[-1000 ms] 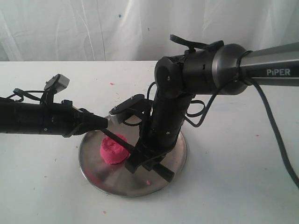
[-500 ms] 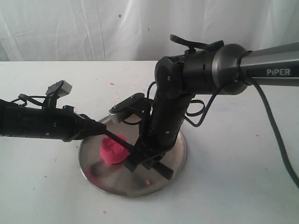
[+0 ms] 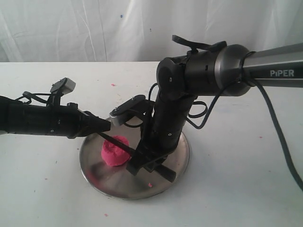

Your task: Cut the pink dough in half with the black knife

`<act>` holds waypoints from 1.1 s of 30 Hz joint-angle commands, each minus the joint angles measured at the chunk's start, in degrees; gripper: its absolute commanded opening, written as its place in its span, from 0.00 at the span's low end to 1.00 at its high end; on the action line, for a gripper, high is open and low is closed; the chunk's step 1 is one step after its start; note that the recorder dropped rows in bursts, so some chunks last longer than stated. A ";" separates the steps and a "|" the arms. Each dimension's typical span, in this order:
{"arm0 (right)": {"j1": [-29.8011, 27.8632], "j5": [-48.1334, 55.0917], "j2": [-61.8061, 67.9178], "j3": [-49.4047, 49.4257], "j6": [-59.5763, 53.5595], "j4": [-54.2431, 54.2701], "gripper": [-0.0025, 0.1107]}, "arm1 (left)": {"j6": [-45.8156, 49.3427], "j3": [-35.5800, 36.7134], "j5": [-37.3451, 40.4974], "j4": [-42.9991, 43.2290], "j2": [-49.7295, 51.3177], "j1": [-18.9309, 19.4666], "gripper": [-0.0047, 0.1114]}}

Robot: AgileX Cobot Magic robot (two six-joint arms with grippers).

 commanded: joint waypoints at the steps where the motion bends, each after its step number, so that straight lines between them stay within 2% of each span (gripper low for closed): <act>1: 0.09 0.19 -0.26 -0.48 -0.63 0.32 0.02 | -0.04 -0.13 0.37 -1.32 0.07 -0.22 0.04; 7: 0.09 -0.47 -0.26 -0.48 -0.63 0.45 0.02 | -0.04 0.10 -1.54 -0.70 0.43 -0.22 0.04; 17: 0.09 -0.81 -0.26 -0.48 -0.63 0.71 0.02 | -0.04 0.10 0.50 -0.96 4.04 -0.22 0.04; 33: 0.09 -1.92 2.52 -0.48 -0.63 1.23 0.02 | -0.04 -0.01 2.42 -1.32 3.98 -0.22 0.04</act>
